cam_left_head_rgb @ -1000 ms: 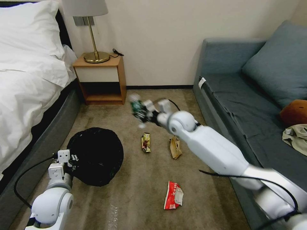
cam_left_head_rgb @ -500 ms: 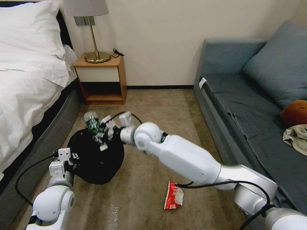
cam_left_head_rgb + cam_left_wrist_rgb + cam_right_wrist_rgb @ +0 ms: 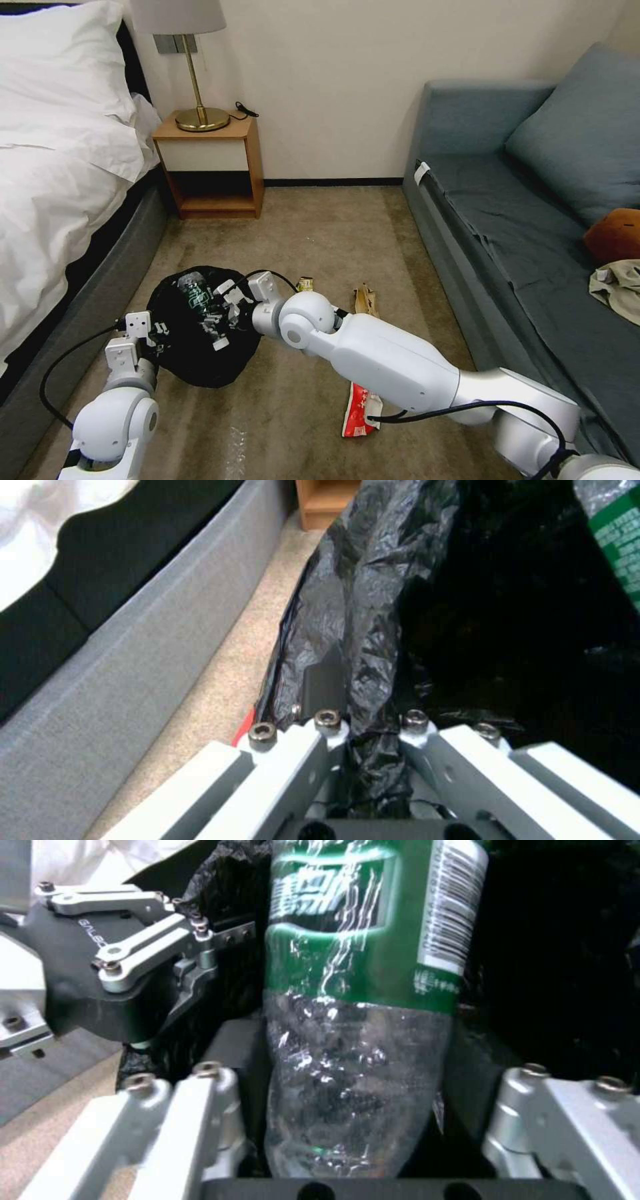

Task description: Pick up the trash bin, then pick up the garbage on the floor and place it into the trash bin.

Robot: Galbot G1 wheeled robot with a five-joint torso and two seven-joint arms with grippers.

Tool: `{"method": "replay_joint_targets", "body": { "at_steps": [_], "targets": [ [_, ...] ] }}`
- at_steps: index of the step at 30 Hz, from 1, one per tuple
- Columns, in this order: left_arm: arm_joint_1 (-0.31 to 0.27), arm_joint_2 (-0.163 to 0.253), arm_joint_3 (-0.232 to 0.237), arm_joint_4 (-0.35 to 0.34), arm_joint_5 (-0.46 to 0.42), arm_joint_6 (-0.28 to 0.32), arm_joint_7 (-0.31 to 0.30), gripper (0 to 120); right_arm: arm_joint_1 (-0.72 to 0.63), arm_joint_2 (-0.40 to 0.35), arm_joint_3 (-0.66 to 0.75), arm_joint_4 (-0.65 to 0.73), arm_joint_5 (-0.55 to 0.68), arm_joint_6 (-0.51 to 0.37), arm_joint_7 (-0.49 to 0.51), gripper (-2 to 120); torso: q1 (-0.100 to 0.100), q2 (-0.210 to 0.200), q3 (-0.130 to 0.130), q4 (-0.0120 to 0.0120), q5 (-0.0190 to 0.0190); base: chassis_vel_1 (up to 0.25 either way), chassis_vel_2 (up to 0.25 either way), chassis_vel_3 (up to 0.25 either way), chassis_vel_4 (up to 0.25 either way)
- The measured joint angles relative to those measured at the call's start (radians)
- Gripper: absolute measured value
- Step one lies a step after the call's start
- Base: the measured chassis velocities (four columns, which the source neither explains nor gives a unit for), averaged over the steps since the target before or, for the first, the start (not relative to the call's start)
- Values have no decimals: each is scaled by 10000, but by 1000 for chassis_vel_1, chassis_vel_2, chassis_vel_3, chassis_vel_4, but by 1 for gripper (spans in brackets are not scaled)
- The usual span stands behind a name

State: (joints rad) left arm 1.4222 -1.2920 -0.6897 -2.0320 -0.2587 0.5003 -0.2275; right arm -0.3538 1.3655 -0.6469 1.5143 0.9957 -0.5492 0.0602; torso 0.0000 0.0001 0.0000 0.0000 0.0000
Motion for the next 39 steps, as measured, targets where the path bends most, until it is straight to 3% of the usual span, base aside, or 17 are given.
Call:
{"method": "replay_joint_targets", "body": {
  "at_steps": [2,5,6,12,27,39],
  "targets": [
    [6,-27,23,-8,13,0,-2,1,-3,-44,-68,-16,-58,-4,4,70,0,0,0,-1,1,0,0,0,0],
    [6,-34,22,-8,21,0,-6,1,-4,-59,-88,-19,-87,-4,4,77,0,0,0,0,0,0,0,0,0],
    [1,-41,8,-4,27,0,-9,1,-8,-74,-97,-21,-104,-4,4,85,0,0,0,0,1,0,0,0,0],
    [52,-87,-65,-3,44,-26,-12,1,20,-130,-96,-58,-171,3,-1,99,0,0,0,0,0,0,0,0,0],
    [-221,189,-277,529,10,-256,131,1,487,-625,567,-237,-244,198,35,100,0,-2,0,0,0,0,0,0,0],
    [-126,429,-396,454,-140,-229,176,1,-740,-2624,1329,564,-232,38,1085,100,0,-2,0,-3,4,0,0,0,0]
  ]
}}
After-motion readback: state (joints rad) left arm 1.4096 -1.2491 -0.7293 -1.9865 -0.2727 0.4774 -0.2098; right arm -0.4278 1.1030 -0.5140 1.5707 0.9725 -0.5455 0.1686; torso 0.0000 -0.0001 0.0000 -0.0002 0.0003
